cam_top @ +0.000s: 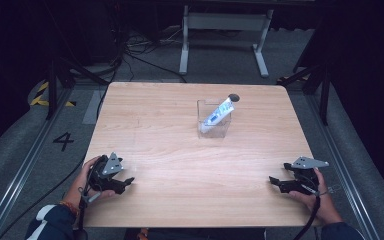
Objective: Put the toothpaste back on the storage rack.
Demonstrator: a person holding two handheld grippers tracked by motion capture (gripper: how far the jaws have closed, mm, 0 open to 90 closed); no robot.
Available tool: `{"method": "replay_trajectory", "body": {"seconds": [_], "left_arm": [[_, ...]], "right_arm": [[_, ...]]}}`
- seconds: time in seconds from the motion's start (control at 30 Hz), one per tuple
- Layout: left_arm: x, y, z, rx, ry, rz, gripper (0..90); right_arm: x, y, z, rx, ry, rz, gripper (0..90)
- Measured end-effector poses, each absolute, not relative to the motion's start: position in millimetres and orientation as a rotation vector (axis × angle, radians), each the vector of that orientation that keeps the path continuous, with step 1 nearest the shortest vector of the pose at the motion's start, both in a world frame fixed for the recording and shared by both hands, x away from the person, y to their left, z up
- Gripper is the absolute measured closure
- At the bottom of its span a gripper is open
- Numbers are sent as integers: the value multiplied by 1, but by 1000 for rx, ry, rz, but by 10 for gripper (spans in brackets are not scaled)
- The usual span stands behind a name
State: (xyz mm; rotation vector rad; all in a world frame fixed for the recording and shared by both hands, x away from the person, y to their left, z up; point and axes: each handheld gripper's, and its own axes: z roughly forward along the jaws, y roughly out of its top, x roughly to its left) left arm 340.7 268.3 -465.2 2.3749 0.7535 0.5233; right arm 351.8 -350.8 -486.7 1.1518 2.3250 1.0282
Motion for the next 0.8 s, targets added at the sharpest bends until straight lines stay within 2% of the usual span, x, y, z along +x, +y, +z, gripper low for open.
{"method": "replay_trajectory", "body": {"seconds": [0.37,0.8], "left_arm": [[329,291,-479,2255,877,410,205],[327,295,-481,2216,969,384,174]], "right_arm": [[351,-351,-487,1151,2323,1031,157],[351,-351,-487,1151,2321,1029,157]]}}
